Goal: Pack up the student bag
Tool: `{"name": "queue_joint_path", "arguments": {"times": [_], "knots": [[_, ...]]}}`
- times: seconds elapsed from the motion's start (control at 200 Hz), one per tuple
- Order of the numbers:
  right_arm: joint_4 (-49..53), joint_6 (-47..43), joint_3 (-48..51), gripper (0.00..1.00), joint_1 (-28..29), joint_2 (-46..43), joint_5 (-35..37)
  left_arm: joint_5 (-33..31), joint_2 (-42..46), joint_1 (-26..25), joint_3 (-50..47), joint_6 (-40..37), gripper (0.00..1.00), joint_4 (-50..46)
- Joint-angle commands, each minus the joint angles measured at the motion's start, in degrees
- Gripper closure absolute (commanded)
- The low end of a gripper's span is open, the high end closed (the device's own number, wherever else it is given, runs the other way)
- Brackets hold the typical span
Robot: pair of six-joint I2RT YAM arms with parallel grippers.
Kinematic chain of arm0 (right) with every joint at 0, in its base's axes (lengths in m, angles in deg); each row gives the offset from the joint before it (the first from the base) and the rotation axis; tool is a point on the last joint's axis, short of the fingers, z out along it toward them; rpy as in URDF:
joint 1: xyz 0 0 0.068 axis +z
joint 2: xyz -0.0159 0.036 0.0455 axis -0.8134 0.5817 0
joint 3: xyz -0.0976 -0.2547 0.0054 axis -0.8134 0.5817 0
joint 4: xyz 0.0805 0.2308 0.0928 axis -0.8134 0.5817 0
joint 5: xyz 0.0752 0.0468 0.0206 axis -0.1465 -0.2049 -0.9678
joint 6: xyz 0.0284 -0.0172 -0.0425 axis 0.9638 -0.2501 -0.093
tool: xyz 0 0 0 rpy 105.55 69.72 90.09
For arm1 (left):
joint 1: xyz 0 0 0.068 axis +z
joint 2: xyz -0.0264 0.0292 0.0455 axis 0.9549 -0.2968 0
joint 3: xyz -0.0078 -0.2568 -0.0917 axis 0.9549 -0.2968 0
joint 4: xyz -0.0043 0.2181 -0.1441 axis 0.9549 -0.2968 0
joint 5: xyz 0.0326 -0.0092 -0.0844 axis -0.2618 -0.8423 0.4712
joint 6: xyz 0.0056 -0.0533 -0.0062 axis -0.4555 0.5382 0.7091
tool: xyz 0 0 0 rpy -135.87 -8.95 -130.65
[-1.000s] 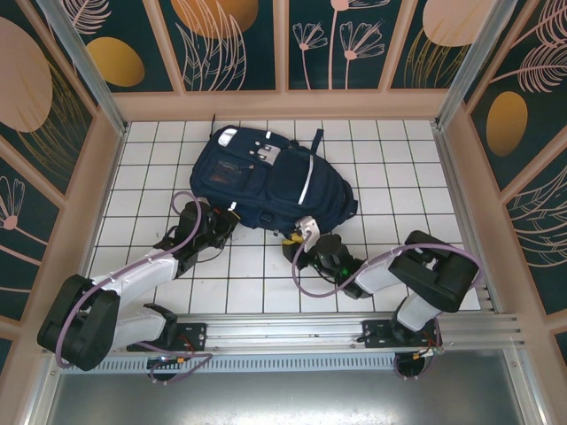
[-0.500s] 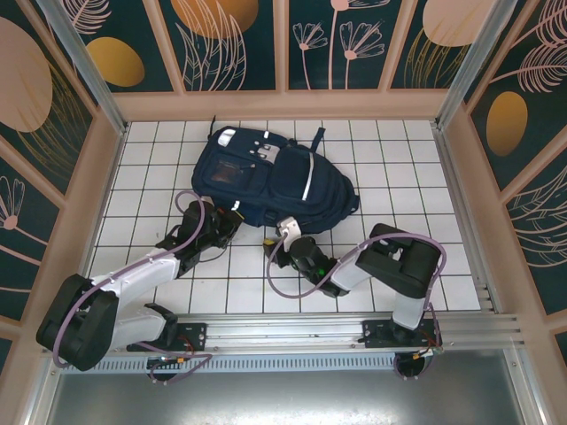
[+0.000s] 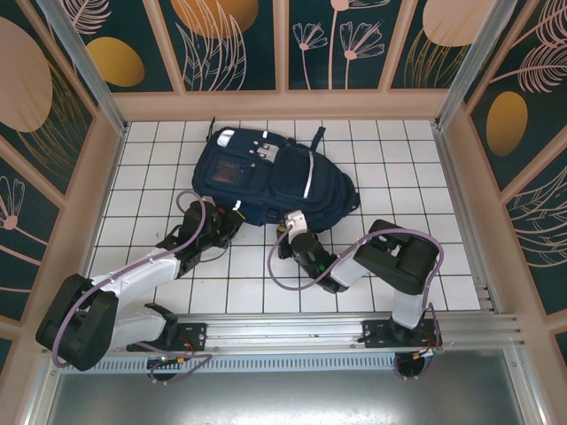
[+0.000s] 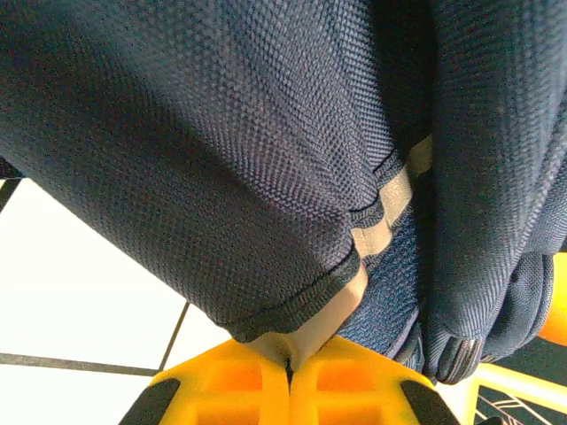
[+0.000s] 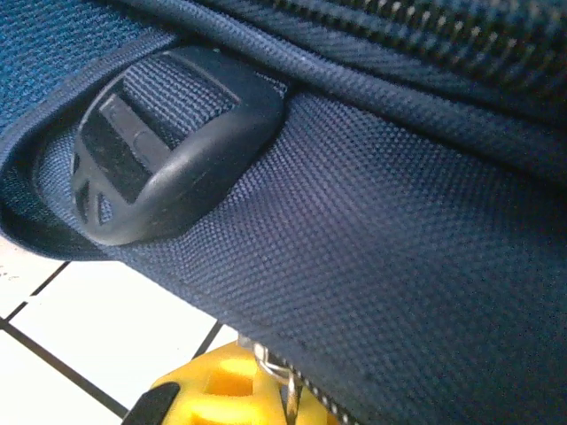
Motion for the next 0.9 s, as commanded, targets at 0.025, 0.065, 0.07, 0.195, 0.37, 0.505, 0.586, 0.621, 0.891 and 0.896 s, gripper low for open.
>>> {"name": "queue_joint_path", "arguments": {"times": [0.025, 0.065, 0.07, 0.195, 0.37, 0.505, 0.586, 0.621, 0.891, 0.896], "knots": [[-3.1, 0.2, 2.5, 1.0, -0.6, -1.3, 0.0, -2.2, 0.5, 0.0, 1.4, 0.3, 1.0, 4.4], [-3.3, 0.1, 3.1, 1.0, -0.6, -1.8, -0.1, -2.6, 0.4, -0.1, 1.6, 0.0, 1.0, 4.2], [-3.2, 0.0, 3.2, 1.0, -0.6, -1.8, -0.1, -2.6, 0.4, -0.1, 1.6, 0.0, 1.0, 4.2], [-2.5, -0.9, 4.8, 1.0, -0.6, -3.9, -1.1, -3.5, 0.1, 0.0, 1.9, -0.9, 1.0, 3.6], [3.0, -2.0, 4.9, 1.0, -0.7, -6.6, -2.2, -4.7, -0.2, 0.0, 1.9, -2.1, 1.0, 2.5], [7.6, -1.8, 4.7, 1.0, -1.3, -8.0, -2.4, -5.6, 0.1, 0.0, 1.5, -3.0, 1.0, 1.5], [10.1, -2.0, 4.9, 1.0, -1.6, -8.8, -3.0, -5.7, 0.4, 0.5, 1.5, -3.5, 1.0, 0.9], [11.2, -2.3, 5.1, 1.0, -1.7, -9.1, -3.8, -5.8, 0.5, 0.8, 1.5, -3.9, 1.0, 0.7], [19.9, -3.3, 6.3, 1.0, -5.3, -13.7, -12.0, -6.5, 1.2, 2.9, 0.8, -6.1, 1.0, -1.3], [20.1, -3.3, 6.4, 1.0, -5.4, -13.7, -12.1, -6.5, 1.3, 3.0, 0.8, -6.2, 1.0, -1.3]]}}
